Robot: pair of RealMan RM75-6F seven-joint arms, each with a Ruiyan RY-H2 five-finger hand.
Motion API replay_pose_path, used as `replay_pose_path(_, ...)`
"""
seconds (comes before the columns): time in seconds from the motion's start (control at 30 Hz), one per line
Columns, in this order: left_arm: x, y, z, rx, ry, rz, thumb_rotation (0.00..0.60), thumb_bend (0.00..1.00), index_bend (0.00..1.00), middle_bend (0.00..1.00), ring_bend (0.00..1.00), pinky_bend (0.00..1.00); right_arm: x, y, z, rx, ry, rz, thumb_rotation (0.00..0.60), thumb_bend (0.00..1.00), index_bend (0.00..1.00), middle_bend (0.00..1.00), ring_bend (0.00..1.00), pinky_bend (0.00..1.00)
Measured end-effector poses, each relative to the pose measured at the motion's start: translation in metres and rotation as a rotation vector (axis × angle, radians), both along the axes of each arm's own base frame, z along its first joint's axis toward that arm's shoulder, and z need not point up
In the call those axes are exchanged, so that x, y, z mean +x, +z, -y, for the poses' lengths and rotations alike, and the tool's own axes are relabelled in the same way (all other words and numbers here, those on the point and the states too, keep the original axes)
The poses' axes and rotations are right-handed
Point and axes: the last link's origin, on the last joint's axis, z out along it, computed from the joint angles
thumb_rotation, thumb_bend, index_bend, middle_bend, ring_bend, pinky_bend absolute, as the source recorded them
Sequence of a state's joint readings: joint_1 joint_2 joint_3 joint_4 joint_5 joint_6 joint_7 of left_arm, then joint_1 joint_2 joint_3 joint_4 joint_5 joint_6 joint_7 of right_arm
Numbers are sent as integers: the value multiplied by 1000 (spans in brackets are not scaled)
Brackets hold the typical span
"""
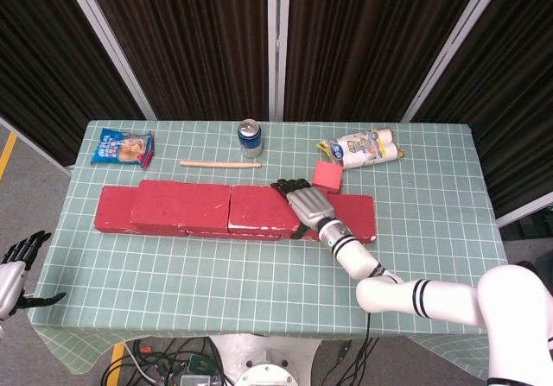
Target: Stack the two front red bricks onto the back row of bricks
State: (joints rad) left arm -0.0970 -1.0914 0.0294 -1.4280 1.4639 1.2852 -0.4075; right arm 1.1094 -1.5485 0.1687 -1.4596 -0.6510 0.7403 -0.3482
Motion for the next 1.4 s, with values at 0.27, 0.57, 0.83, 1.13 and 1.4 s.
replay_pose_path(0.27,1,1,0,5,-4,-2,600,0,15,0,0,0,1,6,-2,-13,7,21,600,0,0,0,0,0)
replay_pose_path(0.57,8,6,-1,27,-28,-11,600,0,15,0,0,0,-1,48,-17,-60,51,58,600,0,0,0,0,0)
replay_pose_path(0.83,18,9,-4,60,-59,-52,600,0,15,0,0,0,-59,127,-42,-285,91,-71,600,0,0,0,0,0)
replay_pose_path(1.13,28,20,-8,113,-93,-102,600,0,15,0,0,0,-160,185,-123,-504,-5,-193,600,0,0,0,0,0)
replay_pose_path(1.4,39,20,-2,80,-125,-163,600,0,15,0,0,0,-226,205,-185,-592,-117,-188,600,0,0,0,0,0)
